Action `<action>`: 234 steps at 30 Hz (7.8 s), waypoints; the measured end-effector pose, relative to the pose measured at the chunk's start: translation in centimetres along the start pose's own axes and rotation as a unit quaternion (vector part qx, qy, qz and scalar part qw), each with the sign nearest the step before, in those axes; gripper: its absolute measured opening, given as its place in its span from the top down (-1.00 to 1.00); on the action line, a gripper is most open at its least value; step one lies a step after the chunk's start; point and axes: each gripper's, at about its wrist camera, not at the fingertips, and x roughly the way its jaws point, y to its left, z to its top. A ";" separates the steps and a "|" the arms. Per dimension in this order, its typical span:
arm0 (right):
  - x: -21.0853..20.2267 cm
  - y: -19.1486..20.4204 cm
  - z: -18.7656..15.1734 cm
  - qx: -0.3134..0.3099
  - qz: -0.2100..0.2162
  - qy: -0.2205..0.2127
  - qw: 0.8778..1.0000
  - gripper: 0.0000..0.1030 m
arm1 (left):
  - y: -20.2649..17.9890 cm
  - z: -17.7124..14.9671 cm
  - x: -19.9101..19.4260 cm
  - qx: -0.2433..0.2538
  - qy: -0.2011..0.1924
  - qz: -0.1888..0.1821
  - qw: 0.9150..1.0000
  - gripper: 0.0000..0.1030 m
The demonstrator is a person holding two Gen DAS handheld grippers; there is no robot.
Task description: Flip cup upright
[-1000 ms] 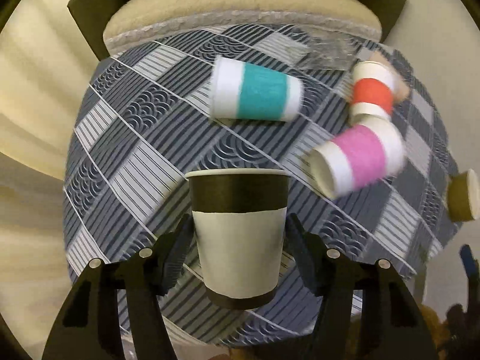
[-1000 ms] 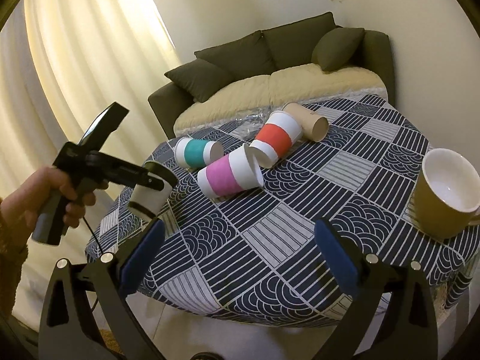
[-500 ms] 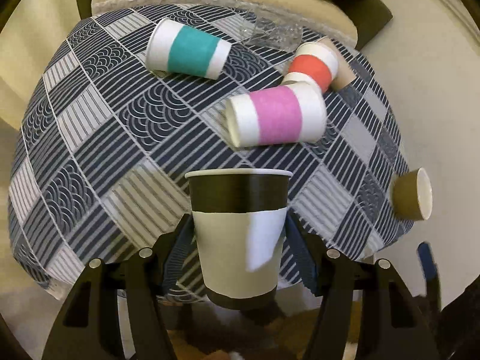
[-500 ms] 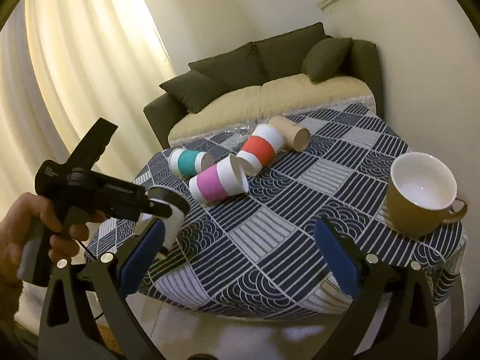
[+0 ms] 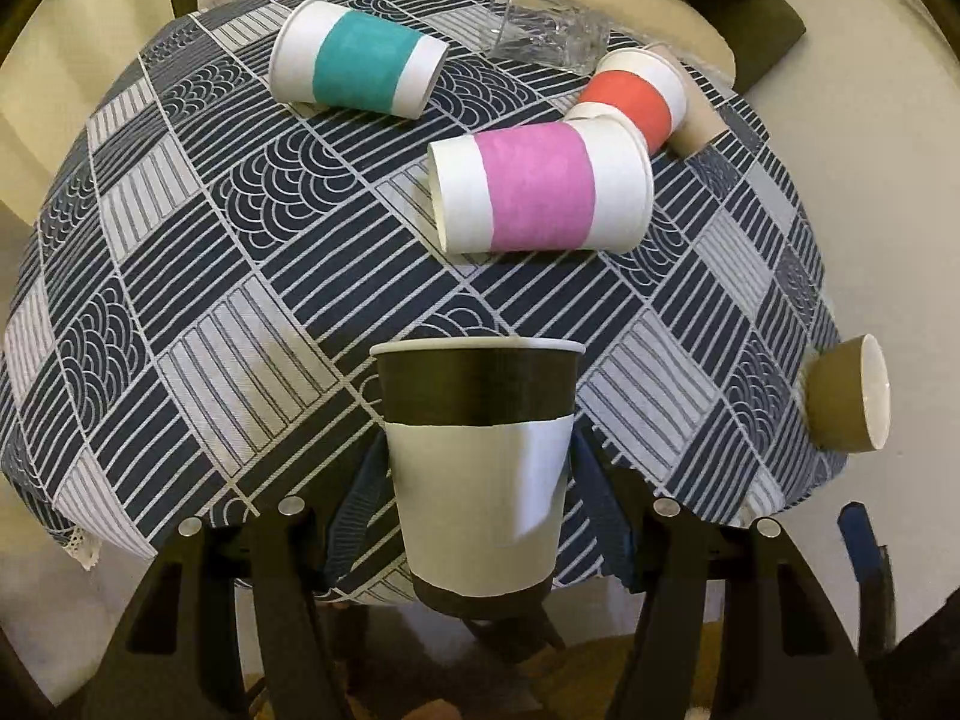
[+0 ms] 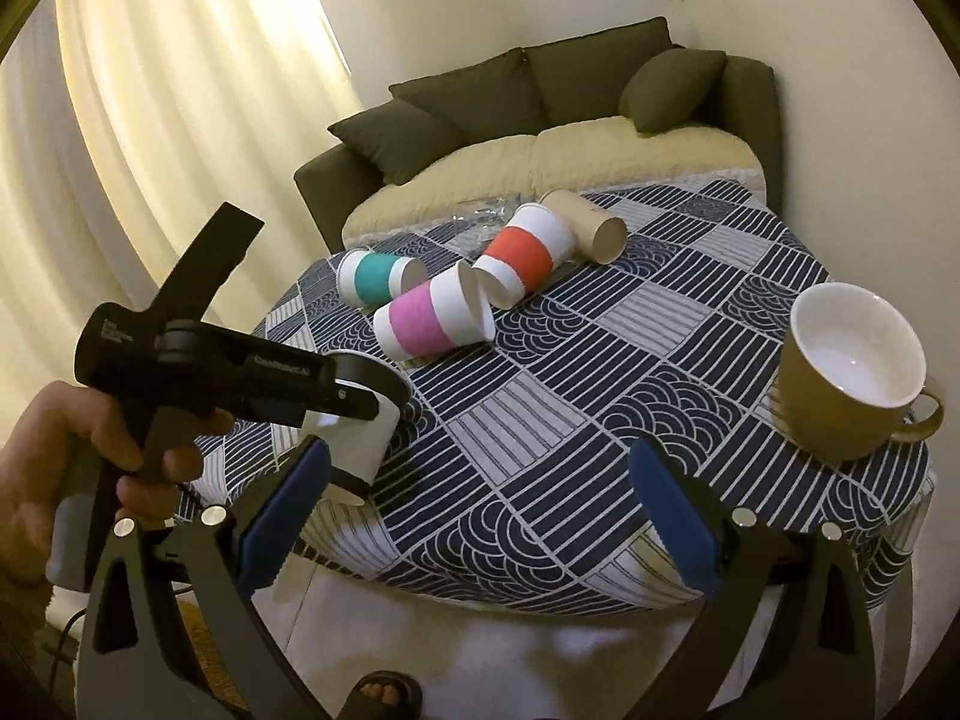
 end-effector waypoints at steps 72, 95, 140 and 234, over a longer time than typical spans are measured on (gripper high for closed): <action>19.8 9.1 6.1 0.002 -0.053 0.328 0.943 -0.48 | 9.7 -15.7 -10.4 0.028 -0.287 -0.085 0.954 -0.52; 15.3 8.9 7.2 -0.025 -0.006 0.256 0.966 -0.34 | 9.5 -15.5 -10.1 0.029 -0.284 -0.085 0.955 -0.52; 10.9 10.3 -4.7 -0.171 -0.117 -0.227 0.952 -0.35 | 10.6 -13.7 -10.0 -0.001 -0.339 -0.059 0.939 -0.75; -8.8 5.2 -7.0 -0.185 -0.014 -0.041 0.982 -0.90 | 1.0 -25.7 -13.9 0.211 -0.342 -0.043 0.915 -0.75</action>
